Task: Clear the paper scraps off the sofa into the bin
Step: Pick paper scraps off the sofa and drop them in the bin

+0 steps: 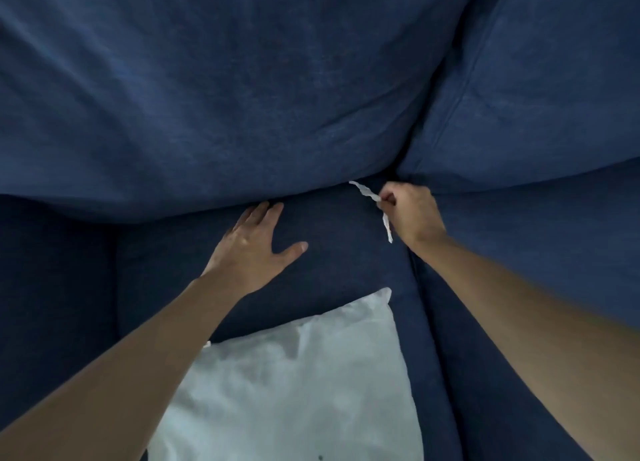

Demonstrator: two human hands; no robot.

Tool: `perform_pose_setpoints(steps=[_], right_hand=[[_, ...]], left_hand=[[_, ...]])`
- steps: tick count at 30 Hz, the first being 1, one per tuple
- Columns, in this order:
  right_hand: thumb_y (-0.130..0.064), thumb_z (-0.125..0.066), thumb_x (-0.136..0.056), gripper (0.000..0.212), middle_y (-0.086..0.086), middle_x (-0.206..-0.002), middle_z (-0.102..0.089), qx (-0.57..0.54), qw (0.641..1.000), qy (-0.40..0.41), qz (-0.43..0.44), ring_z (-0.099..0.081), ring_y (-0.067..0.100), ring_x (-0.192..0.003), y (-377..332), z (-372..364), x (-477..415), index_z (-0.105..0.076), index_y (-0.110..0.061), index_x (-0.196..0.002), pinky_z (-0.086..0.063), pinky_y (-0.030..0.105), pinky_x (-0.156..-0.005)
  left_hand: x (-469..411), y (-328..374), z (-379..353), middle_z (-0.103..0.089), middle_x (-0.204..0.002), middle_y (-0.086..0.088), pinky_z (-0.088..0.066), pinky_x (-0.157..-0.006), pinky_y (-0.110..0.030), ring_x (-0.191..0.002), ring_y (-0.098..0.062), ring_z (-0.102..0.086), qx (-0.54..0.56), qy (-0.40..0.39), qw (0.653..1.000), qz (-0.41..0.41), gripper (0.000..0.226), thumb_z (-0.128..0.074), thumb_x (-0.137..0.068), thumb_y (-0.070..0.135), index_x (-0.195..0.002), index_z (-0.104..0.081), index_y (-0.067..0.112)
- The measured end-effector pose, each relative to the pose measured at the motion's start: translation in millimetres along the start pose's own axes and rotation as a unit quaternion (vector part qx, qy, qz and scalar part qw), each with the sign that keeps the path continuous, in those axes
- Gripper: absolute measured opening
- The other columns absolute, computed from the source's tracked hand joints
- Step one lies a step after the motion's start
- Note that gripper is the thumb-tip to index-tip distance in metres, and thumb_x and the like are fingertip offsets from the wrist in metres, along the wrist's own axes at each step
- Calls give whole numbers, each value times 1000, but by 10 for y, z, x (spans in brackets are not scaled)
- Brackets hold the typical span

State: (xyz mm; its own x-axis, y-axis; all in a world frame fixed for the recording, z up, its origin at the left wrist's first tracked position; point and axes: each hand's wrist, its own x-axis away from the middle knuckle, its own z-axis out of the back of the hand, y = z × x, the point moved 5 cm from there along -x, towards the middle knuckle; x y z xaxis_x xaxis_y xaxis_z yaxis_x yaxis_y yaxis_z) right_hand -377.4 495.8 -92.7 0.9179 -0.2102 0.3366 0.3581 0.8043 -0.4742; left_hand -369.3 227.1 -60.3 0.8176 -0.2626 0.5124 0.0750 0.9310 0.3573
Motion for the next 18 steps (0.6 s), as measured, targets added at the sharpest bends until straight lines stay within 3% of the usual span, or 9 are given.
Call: perform_pose_setpoints(steps=[4, 14, 18], right_hand=[[-15, -72, -92, 10, 4, -66, -71, -29, 999, 8, 32, -65, 16, -52, -346, 100, 159, -73, -12, -82, -60, 43, -59], [-16, -72, -91, 6, -2, -74, -73, -46, 982, -20, 180, -70, 16, -66, -2134, -49, 873, -75, -13, -87, -61, 44, -62], [-16, -71, -91, 6, 0, -71, -74, -50, 971, -46, 229, -69, 18, -59, -2950, -245, 1378, -76, -14, -87, -59, 40, -62]], left_hand=[[276, -223, 160, -16, -163, 2, -24, -117, -42, -148, -15, -12, 30, 28, 999, 20, 89, -47, -84, 71, -154, -18, 26], [1394, -1101, 649, -16, -163, 1, -23, -118, -41, -149, -16, -9, 98, 115, 986, 74, 90, -48, -83, 72, -154, -17, 26], [2128, -1531, 939, -16, -163, 2, -20, -118, -39, -149, -15, -8, 111, 172, 974, 92, 90, -48, -83, 72, -154, -17, 27]])
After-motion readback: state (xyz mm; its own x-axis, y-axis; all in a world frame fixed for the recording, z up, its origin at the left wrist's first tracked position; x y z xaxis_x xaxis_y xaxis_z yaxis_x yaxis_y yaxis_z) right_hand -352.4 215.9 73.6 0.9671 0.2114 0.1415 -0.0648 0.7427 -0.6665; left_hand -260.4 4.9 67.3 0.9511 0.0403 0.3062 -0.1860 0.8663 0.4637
